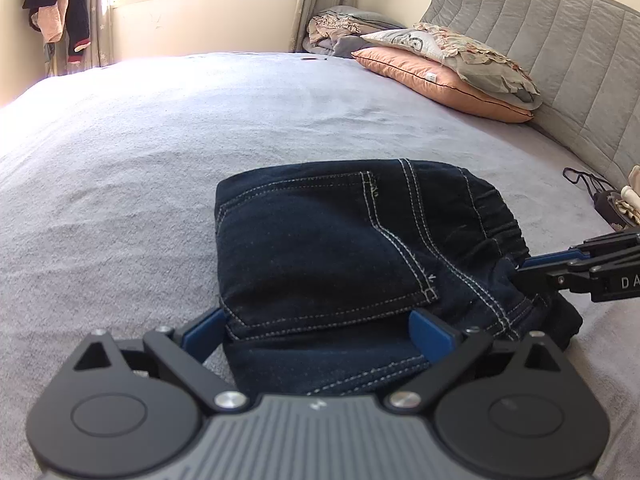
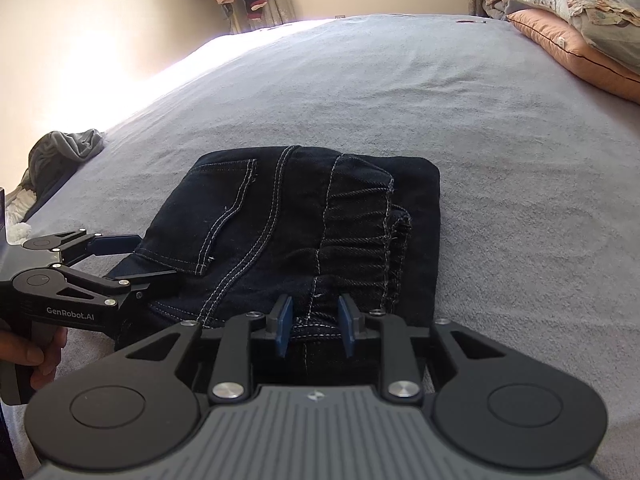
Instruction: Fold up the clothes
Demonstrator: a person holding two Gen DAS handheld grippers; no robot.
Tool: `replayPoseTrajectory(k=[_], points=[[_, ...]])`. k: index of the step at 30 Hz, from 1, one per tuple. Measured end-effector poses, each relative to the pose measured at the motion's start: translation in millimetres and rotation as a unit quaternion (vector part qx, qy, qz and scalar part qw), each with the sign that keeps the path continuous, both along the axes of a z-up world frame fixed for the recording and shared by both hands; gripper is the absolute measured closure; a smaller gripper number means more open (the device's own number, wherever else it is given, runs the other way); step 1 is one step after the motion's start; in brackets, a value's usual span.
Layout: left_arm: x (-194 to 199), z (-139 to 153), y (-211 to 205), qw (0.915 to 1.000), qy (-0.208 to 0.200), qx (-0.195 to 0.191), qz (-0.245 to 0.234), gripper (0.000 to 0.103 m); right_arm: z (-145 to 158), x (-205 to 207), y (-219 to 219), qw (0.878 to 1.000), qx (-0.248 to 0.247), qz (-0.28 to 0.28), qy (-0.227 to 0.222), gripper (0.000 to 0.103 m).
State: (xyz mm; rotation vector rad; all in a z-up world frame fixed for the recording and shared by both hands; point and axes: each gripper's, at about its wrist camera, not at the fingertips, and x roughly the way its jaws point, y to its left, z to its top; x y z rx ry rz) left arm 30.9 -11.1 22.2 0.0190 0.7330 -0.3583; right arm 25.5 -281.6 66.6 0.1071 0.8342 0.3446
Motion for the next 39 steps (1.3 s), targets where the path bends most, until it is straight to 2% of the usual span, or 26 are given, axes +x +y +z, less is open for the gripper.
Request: replayPoseTrajectory(k=[6,9,12,16,17,19,20,21,25,27,30,35,38,39], points=[[-3.3,5.4,0.5,1.0,-0.005,-0.001,0.0,0.005,7.9,-1.1,2.4,1.0,-0.011,0.009,-0.003,0.076],[-8.0,12.6,-1.6,0.9996,-0.025,-0.01,-0.01,0.005,9.2,-0.6,-0.3,1.0,-0.004,0.008,-0.002,0.076],[-15.2,14.0,-13.2,0.9985,-0.037,-0.008,-0.041,0.005,8.9,-0.5,-1.6,1.0,0.001,0.006,0.0,0.076],[-25.0,2.7,-32.3,0.9963,-0.028,-0.007,-0.081,0.0,9.5,-0.8,-0.8,1.0,0.0,0.008,-0.003,0.076],[-27.0,1.5,-36.3,0.9957,-0.032,0.001,-0.087,0.0,10.6,-1.0,-1.0,1.0,0.002,0.009,-0.009,0.074],[-27.8,0.6,-39.7,0.9945,-0.027,-0.005,-0.101,0.0,15.5,-0.9,-2.1,0.999,0.01,0.004,-0.031,0.057],[-28.5,0.1,-41.1,0.9941,-0.027,-0.005,-0.105,0.0,18.9,0.2,-3.1,0.999,0.015,-0.003,-0.046,0.045],[-29.4,-0.6,-42.8,0.9937,-0.028,-0.003,-0.109,0.0,21.3,4.1,-4.2,0.998,0.019,-0.008,-0.059,0.043],[-32.4,-2.6,-48.5,0.9922,-0.033,0.008,-0.12,0.0,22.6,30.7,-10.3,0.995,0.036,-0.025,-0.084,0.044],[-31.5,-2.5,-48.0,0.992,-0.03,0.001,-0.122,0.0,8.5,49.0,-13.5,0.997,0.044,-0.023,-0.063,0.046],[-30.8,-2.5,-47.1,0.9914,-0.026,-0.006,-0.128,0.0,-18.2,69.5,-9.5,1.0,0.002,-0.013,-0.024,0.049],[-30.4,-2.6,-47.8,0.9912,-0.025,-0.009,-0.13,0.0,-8.9,68.7,-6.2,0.999,-0.005,-0.015,-0.039,0.05],[-30.9,-1.7,-46.9,0.991,-0.024,-0.01,-0.131,0.0,1.3,63.4,-8.0,0.996,0.008,-0.033,-0.083,0.05],[-30.8,-1.6,-46.2,0.9908,-0.024,-0.011,-0.133,0.0,1.1,63.4,-8.5,0.996,0.01,-0.038,-0.082,0.05]])
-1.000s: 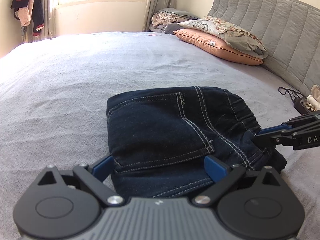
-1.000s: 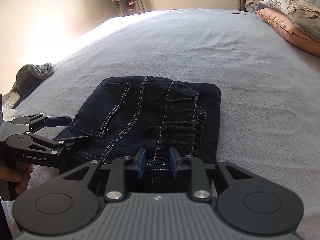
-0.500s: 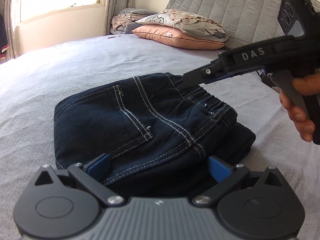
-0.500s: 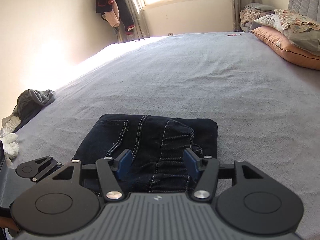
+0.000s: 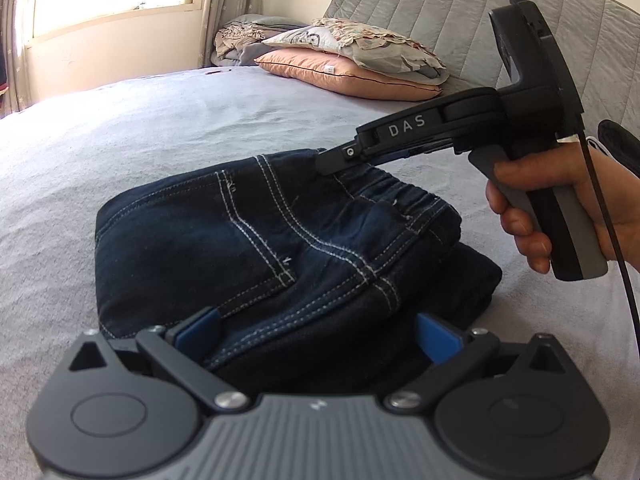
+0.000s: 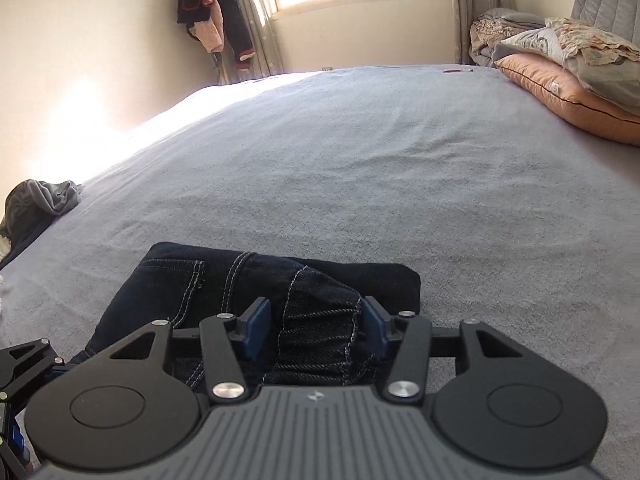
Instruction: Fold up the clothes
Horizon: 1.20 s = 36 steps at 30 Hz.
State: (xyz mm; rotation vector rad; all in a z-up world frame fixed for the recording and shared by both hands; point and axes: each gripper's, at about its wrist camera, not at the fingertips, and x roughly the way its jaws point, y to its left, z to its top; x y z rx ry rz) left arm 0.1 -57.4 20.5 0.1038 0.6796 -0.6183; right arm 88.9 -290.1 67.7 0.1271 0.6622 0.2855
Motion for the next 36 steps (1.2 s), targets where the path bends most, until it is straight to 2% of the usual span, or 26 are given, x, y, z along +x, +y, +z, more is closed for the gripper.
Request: replayPoseTrajectory(k=[4,6,9,10,12,14,15,17,19,22,24,25,27,28,30,32,33,34,36], points=[[3.9,2.0,4.2,0.9998,0.009,-0.017,0.0,0.0,-21.9,-1.1,9.8,0.999,-0.048,0.007,0.021,0.05],[5.9,4.5,9.1,0.9994,0.016,-0.029,-0.001,0.0,-7.7,-0.9,12.3,0.998,-0.058,0.003,0.031,0.05],[11.7,12.5,23.7,0.996,0.044,-0.077,0.003,0.001,19.8,-22.8,16.6,0.996,-0.087,0.016,-0.006,0.052],[14.0,15.9,29.5,0.9935,0.056,-0.099,0.006,0.001,27.3,-31.3,16.3,0.996,-0.087,0.024,-0.014,0.055],[16.0,23.3,40.3,0.9882,0.066,-0.138,0.011,0.001,35.4,-44.5,13.6,0.996,-0.076,0.035,-0.016,0.086],[15.8,30.2,49.1,0.9851,0.06,-0.16,0.019,0.001,41.0,-56.4,11.8,0.996,-0.069,0.049,-0.013,0.09],[15.6,31.4,50.6,0.9861,0.055,-0.155,0.027,0.001,40.6,-59.3,14.1,0.996,-0.071,0.06,-0.003,0.09],[17.0,27.1,46.7,0.9907,0.051,-0.119,0.04,0.002,29.4,-56.4,20.9,0.992,-0.082,0.083,0.041,0.09],[19.2,15.4,40.0,0.9928,0.067,-0.092,0.038,0.008,10.3,-50.8,23.5,0.988,-0.093,0.093,0.079,0.091],[11.6,8.1,24.4,0.998,0.039,-0.045,0.022,0.006,6.2,-47.1,13.0,0.99,-0.054,0.084,0.102,0.092],[10.3,7.5,20.9,0.9984,0.036,-0.041,0.017,0.005,5.6,-50.2,13.1,0.99,-0.053,0.086,0.102,0.093],[11.8,7.7,24.3,0.9972,0.043,-0.057,0.019,0.005,5.7,-50.9,13.3,0.99,-0.052,0.085,0.101,0.093],[17.8,10.9,35.2,0.9928,0.067,-0.097,0.021,0.005,5.7,-51.8,12.9,0.99,-0.049,0.084,0.1,0.093],[23.8,13.7,47.6,0.9869,0.089,-0.132,0.027,0.006,5.5,-51.7,11.5,0.99,-0.043,0.083,0.101,0.093],[34.9,15.5,75.8,0.9706,0.118,-0.199,0.067,0.007,6.1,-50.5,7.5,0.991,-0.033,0.083,0.103,0.093],[43.0,12.6,103.5,0.9518,0.14,-0.245,0.119,0.007,7.3,-50.3,6.9,0.991,-0.032,0.085,0.102,0.093],[44.5,10.4,112.8,0.9474,0.146,-0.248,0.14,0.007,7.6,-50.6,7.4,0.991,-0.034,0.085,0.101,0.093],[44.6,9.4,116.1,0.9483,0.146,-0.237,0.152,0.007,7.7,-51.1,8.3,0.991,-0.036,0.086,0.1,0.093],[42.5,8.4,112.2,0.9567,0.14,-0.197,0.162,0.007,8.4,-51.2,8.3,0.991,-0.037,0.087,0.1,0.093]])
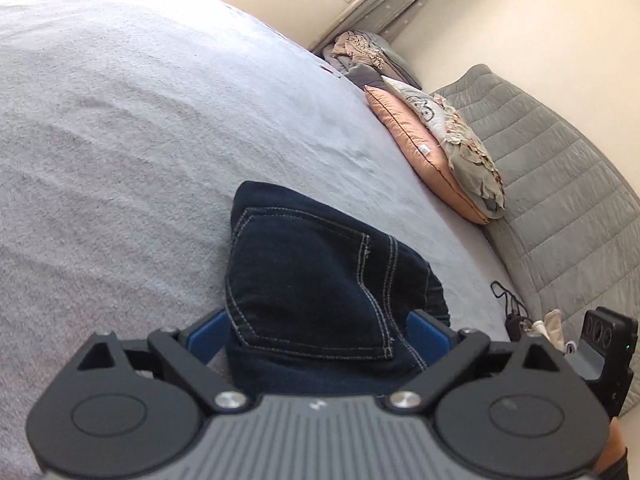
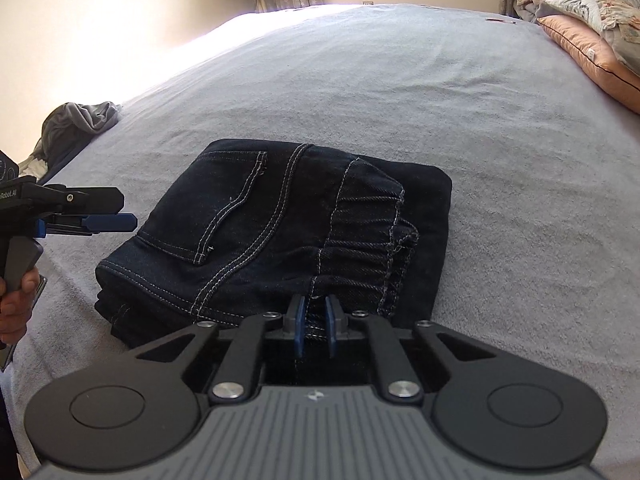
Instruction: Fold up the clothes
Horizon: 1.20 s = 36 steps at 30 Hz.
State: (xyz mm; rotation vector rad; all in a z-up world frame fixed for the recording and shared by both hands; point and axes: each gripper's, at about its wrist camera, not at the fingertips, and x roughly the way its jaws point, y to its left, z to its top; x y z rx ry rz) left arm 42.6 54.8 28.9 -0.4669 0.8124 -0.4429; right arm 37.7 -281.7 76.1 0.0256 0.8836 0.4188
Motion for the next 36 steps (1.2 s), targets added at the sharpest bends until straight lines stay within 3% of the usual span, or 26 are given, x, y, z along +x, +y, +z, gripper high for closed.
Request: replayPoseTrajectory(k=[4,11,17,20,24,27,29,33,36], points=[[-2.7,-12.9,-25.5,0.9955,0.018,0.089,-0.027,0.007,1.0,-0.3,0.6,1.0,-0.002,0.0,-0.001,0.093],[2.8,-17.3,-10.9,0.9971,0.032,0.07,-0.004,0.006,4.6,-1.2,0.2,1.0,-0.015,0.002,-0.004,0.09],[-2.3,-16.9,-34.3,0.9962,0.011,0.079,-0.036,0.006,17.5,-9.5,4.7,1.0,-0.02,0.0,-0.018,0.084],[-2.4,-17.1,-40.3,0.9952,0.006,0.092,-0.032,0.005,22.1,-22.8,21.1,0.998,-0.03,0.053,-0.021,0.07],[-0.4,-16.6,-37.4,0.9961,0.011,0.081,-0.031,0.005,23.2,-38.5,51.8,0.99,-0.013,0.141,-0.015,0.069],[-0.3,-15.7,-38.2,0.9959,0.01,0.083,-0.034,0.005,17.2,-42.9,76.5,0.983,0.024,0.183,0.0,0.069],[0.3,-15.3,-37.4,0.9961,0.013,0.079,-0.035,0.005,10.1,-46.1,92.2,0.978,0.02,0.208,0.004,0.069],[1.5,-14.1,-36.9,0.9963,0.017,0.074,-0.04,0.005,0.3,-50.7,116.9,0.975,-0.017,0.215,-0.052,0.069],[0.4,-12.7,-39.7,0.9959,0.014,0.079,-0.042,0.005,-6.2,-46.6,124.1,0.974,-0.01,0.216,-0.073,0.069]])
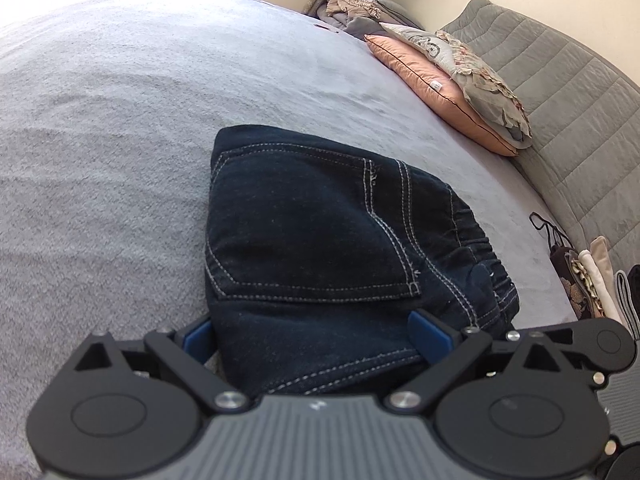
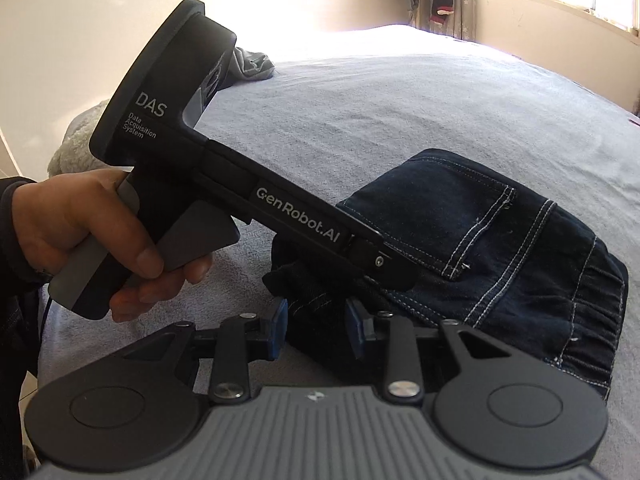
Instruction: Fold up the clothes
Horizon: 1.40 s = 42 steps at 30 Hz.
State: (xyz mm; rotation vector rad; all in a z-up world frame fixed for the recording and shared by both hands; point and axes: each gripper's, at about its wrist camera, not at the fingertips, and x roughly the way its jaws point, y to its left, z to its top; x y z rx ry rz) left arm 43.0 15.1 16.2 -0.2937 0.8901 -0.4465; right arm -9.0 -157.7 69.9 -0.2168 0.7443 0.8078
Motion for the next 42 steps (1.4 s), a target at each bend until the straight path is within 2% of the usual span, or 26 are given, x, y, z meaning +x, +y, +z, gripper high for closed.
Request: replayPoseTrajectory(k=[6,13,16,18,22,24,26,28,30,31,33,34,35,36,37,39,41,42], points=[[1.3,-0.1,-1.0,1.0,0.005,-0.006,0.0,0.005,-16.0,4.3,11.0,1.0,0.007,0.013,0.0,0.058],[-0.5,3.2,-1.3,1.0,0.002,-0.009,-0.004,0.005,-9.9,3.7,8.2,1.0,0.013,0.016,-0.015,0.065],[-2.4,0.1,-7.8,0.9999,-0.005,0.014,-0.008,0.005,-15.4,4.6,12.4,1.0,0.006,0.011,-0.004,0.061],[-4.9,-1.1,-11.7,0.9994,-0.016,0.029,-0.013,0.005,-16.0,3.6,16.3,1.0,-0.005,0.018,-0.007,0.055],[-5.2,-0.5,-7.8,0.9993,-0.02,0.023,-0.021,0.005,8.2,8.9,-3.8,0.997,-0.027,0.046,0.05,0.056],[-5.3,-0.7,-8.1,0.9992,-0.021,0.025,-0.021,0.005,23.5,5.7,-34.4,0.996,-0.025,0.045,0.067,0.048],[-6.0,-0.8,-10.1,0.999,-0.024,0.031,-0.02,0.005,37.8,8.3,-71.4,0.998,-0.003,-0.01,0.055,0.042],[-6.3,-0.7,-12.3,0.9989,-0.025,0.036,-0.019,0.004,47.8,19.6,-119.1,0.991,0.055,-0.104,0.067,0.038],[-6.9,-1.2,-13.5,0.9987,-0.027,0.038,-0.018,0.004,49.4,27.4,-159.5,0.972,0.114,-0.191,0.076,0.027],[-7.4,-1.5,-14.2,0.9986,-0.029,0.04,-0.018,0.004,44.9,31.6,-174.5,0.96,0.141,-0.226,0.084,0.026],[-8.6,-2.2,-15.8,0.9983,-0.033,0.045,-0.018,0.003,25.0,39.6,-186.5,0.94,0.178,-0.264,0.123,0.025],[-9.3,-2.4,-16.8,0.998,-0.035,0.049,-0.019,0.003,16.3,42.6,-186.7,0.935,0.185,-0.269,0.141,0.026],[-9.9,-2.6,-17.7,0.9977,-0.038,0.053,-0.019,0.003,9.6,45.1,-182.7,0.935,0.177,-0.267,0.154,0.028],[-10.4,-2.8,-18.5,0.9974,-0.04,0.056,-0.02,0.003,4.8,47.0,-173.9,0.939,0.149,-0.265,0.159,0.037],[-10.9,-3.0,-19.6,0.997,-0.043,0.06,-0.022,0.003,2.2,47.7,-163.9,0.946,0.113,-0.262,0.153,0.038],[-12.7,-3.6,-22.8,0.9957,-0.051,0.073,-0.027,0.003,-0.5,44.8,-147.5,0.956,0.052,-0.256,0.132,0.021],[-14.0,-4.3,-24.6,0.9949,-0.056,0.079,-0.028,0.003,-3.5,42.1,-134.3,0.961,0.005,-0.25,0.121,0.019],[-13.5,-4.5,-23.9,0.9952,-0.054,0.077,-0.028,0.003,-5.2,42.7,-133.6,0.96,0.004,-0.25,0.125,0.019]])
